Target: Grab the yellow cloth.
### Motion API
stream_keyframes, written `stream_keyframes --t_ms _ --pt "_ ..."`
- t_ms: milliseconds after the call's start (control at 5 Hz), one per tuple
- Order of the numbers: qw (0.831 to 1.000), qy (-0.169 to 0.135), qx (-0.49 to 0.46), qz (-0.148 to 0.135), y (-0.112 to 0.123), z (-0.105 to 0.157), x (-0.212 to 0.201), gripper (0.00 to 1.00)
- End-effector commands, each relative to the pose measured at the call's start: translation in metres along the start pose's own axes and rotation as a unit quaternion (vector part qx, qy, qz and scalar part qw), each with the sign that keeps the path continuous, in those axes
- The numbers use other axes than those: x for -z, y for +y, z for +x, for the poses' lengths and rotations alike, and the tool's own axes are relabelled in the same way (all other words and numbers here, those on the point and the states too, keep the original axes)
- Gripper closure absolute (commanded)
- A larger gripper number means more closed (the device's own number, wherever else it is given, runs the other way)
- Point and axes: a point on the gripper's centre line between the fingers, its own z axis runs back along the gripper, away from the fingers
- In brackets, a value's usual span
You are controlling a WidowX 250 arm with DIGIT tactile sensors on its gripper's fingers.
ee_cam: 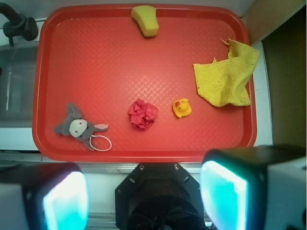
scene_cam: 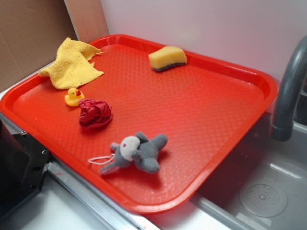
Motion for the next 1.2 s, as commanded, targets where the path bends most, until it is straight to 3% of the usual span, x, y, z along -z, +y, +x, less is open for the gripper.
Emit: stream_keyframes --t_ms 0,200,400,600,800,1000 --pt "1.0 0.0 0.0 0.0 0.0 0.0 0.0 0.0" --pt "0.992 -0.021 -0.126 -0.013 0.019 0.018 0.009 0.0" --pt "0.968 -0.057 -0.245 0.004 0.039 0.035 0.021 0.0" --pt "0.927 -0.095 -0.362 0.009 0.057 0.041 0.033 0.0" --pt "0.869 -0.153 -0.47 0.01 0.085 0.051 0.056 0.0" --pt "0.801 -0.174 -0.571 0.035 0.102 0.061 0.077 0.0"
